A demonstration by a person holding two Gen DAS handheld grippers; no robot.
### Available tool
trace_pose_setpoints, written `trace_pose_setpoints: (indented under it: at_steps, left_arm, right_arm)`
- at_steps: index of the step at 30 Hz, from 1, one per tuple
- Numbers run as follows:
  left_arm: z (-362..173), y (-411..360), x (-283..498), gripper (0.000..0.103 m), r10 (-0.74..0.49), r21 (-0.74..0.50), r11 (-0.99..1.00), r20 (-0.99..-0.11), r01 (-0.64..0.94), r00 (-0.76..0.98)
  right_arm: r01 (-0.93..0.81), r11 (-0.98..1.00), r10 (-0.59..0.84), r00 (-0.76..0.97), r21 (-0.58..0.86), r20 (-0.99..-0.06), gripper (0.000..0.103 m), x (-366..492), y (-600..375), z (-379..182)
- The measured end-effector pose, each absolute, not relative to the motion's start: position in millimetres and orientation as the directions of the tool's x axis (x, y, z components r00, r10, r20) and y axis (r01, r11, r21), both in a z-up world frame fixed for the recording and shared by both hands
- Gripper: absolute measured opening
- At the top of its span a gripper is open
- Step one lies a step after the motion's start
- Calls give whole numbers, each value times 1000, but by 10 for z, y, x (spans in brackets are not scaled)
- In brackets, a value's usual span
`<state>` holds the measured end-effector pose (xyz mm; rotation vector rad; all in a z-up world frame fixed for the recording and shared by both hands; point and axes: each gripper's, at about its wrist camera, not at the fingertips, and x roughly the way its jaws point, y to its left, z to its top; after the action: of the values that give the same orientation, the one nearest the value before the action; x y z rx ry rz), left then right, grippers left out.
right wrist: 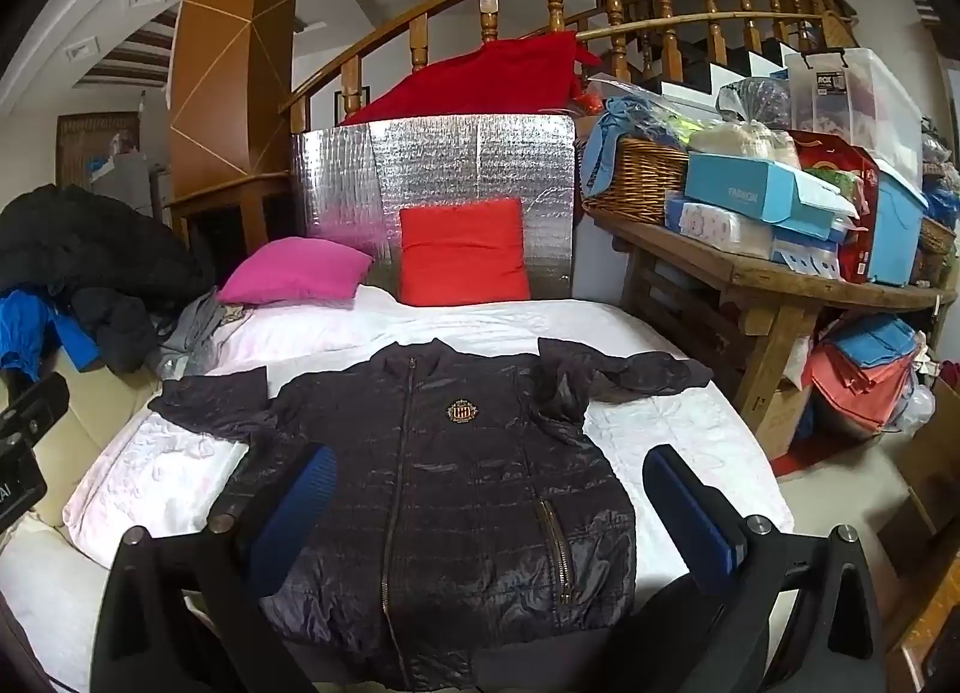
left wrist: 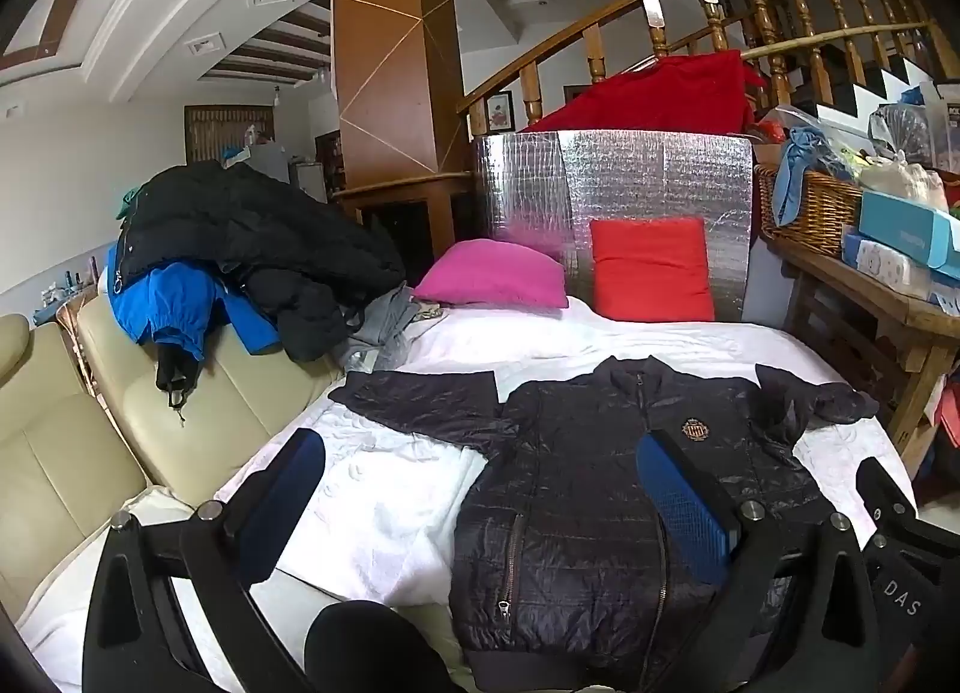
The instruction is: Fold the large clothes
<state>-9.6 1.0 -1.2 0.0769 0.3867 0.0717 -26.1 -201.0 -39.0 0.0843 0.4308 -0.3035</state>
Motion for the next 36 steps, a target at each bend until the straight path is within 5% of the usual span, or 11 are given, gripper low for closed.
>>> trace_pose_setpoints:
  at_steps: [36]
  left_arm:
    - [-77,-28,-58,103,67,102,994,-400,-28,914]
  right_arm:
    - [303,953,-290,872,-31,-395,103,-292,-1919,-364]
